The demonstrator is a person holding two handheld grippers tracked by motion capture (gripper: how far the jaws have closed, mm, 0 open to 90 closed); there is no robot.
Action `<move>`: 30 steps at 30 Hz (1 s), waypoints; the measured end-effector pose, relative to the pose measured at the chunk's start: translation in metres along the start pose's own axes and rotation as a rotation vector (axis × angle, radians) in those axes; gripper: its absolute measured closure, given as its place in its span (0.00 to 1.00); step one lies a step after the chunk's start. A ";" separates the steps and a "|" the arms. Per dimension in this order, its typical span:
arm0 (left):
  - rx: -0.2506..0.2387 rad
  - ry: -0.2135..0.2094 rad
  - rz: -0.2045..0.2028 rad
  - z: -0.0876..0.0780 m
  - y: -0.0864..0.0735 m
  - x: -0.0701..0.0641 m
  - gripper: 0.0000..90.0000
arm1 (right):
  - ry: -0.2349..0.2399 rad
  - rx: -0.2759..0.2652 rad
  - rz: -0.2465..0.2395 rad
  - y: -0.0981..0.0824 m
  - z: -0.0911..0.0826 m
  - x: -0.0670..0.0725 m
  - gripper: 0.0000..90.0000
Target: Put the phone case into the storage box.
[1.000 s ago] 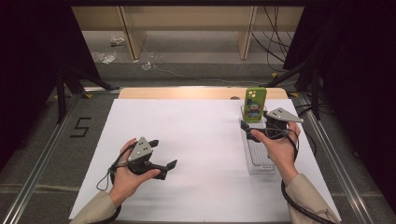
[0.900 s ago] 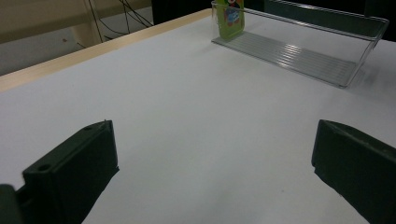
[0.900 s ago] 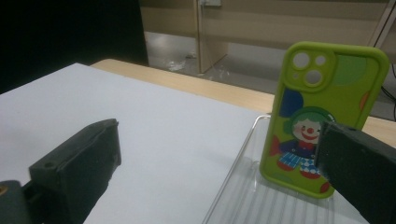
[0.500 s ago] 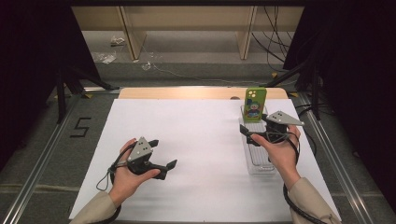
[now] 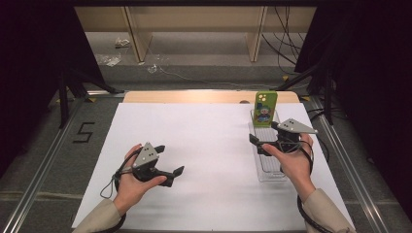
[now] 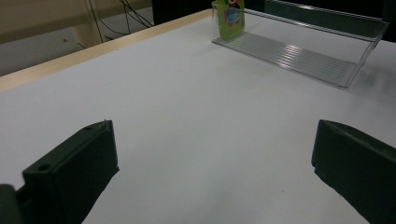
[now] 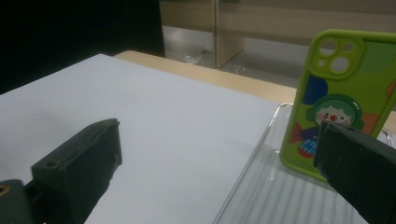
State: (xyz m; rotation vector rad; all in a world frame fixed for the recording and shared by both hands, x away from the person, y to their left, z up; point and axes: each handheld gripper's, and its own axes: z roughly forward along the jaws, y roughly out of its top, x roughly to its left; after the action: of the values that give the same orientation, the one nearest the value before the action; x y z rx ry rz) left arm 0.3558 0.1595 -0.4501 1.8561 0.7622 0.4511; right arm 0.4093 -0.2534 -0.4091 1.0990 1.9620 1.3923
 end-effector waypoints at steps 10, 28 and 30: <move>0.000 0.001 0.000 0.000 0.000 0.000 0.00 | 0.012 0.008 -0.003 -0.005 -0.005 0.001 0.03; 0.001 0.001 0.002 0.000 0.000 0.000 0.00 | 0.028 0.023 -0.008 -0.013 -0.013 0.003 0.04; 0.003 0.001 0.000 0.000 0.000 0.000 0.00 | 0.031 0.024 -0.011 -0.013 -0.014 0.003 0.04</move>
State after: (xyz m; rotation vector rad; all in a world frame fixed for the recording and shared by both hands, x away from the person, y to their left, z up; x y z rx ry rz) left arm 0.3561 0.1595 -0.4501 1.8583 0.7642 0.4512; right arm 0.3922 -0.2607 -0.4163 1.0824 2.0090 1.3916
